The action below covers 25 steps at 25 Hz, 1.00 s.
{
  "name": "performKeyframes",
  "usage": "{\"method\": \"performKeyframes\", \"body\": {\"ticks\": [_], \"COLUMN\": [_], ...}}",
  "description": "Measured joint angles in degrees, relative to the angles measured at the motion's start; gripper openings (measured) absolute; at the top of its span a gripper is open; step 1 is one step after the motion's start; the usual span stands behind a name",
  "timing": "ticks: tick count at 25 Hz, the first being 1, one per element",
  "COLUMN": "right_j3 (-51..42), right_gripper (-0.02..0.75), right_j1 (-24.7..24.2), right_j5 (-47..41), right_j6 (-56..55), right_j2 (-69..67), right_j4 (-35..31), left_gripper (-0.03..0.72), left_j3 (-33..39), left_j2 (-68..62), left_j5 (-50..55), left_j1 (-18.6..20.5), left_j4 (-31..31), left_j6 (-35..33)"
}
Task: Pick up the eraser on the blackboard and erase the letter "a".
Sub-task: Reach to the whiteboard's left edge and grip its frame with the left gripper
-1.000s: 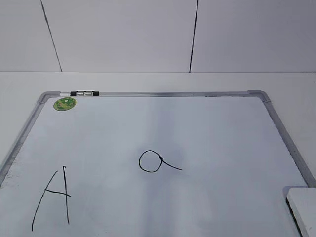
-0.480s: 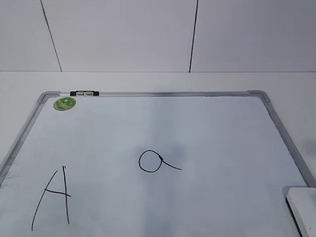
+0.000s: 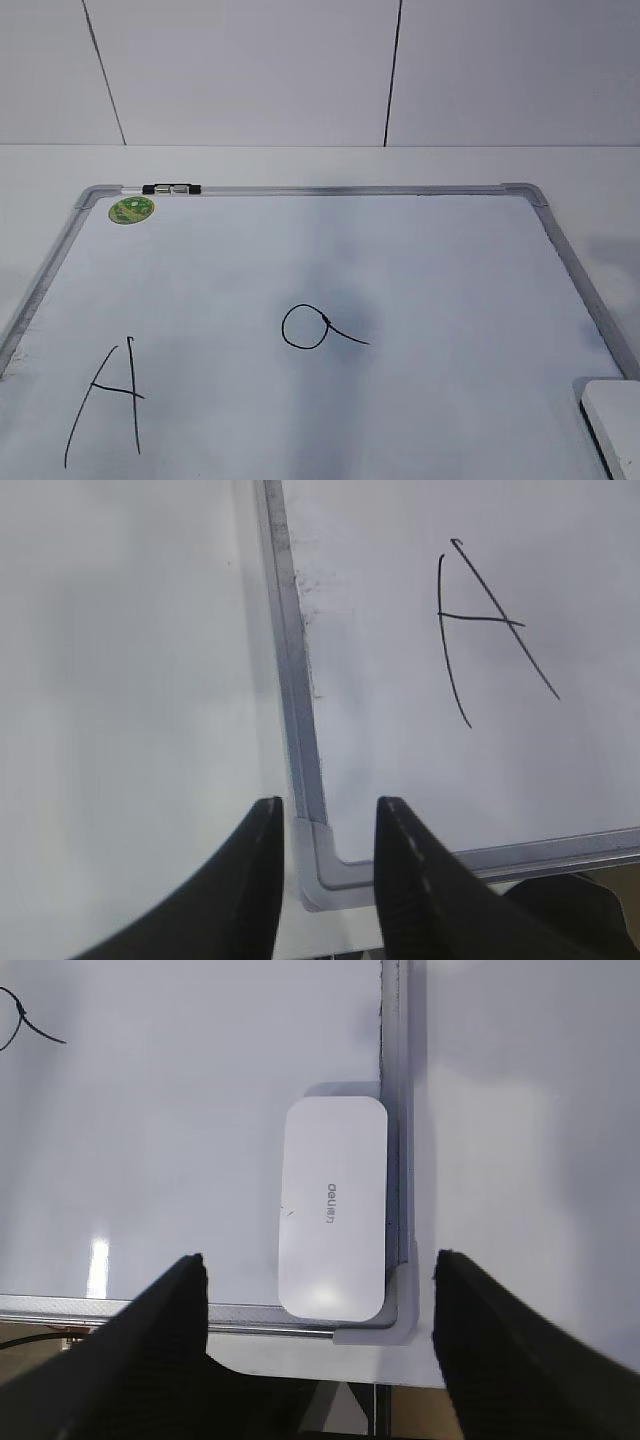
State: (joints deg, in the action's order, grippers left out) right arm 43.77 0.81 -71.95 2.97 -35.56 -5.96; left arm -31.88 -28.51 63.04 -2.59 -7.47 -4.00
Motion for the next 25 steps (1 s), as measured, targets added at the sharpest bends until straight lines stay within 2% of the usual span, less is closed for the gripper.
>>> {"method": "performKeyframes", "body": {"ticks": [17,25], "right_j3": [0.1,0.1], "right_gripper": [0.54,0.539], "right_j1": [0.0,0.0], "right_j5": [0.11,0.11], "right_j6": [-0.32,-0.32], "right_j2": [-6.16,-6.16], "right_j4": [0.0,0.0], "left_gripper": [0.235,0.235], "left_j3": [-17.45,-26.75], "left_j2": [-37.34,-51.92], "left_j5": [1.94,-1.31], "left_j1": [0.0,0.0], "left_j4": [0.0,0.23], "left_j6": [0.88,0.88]}}
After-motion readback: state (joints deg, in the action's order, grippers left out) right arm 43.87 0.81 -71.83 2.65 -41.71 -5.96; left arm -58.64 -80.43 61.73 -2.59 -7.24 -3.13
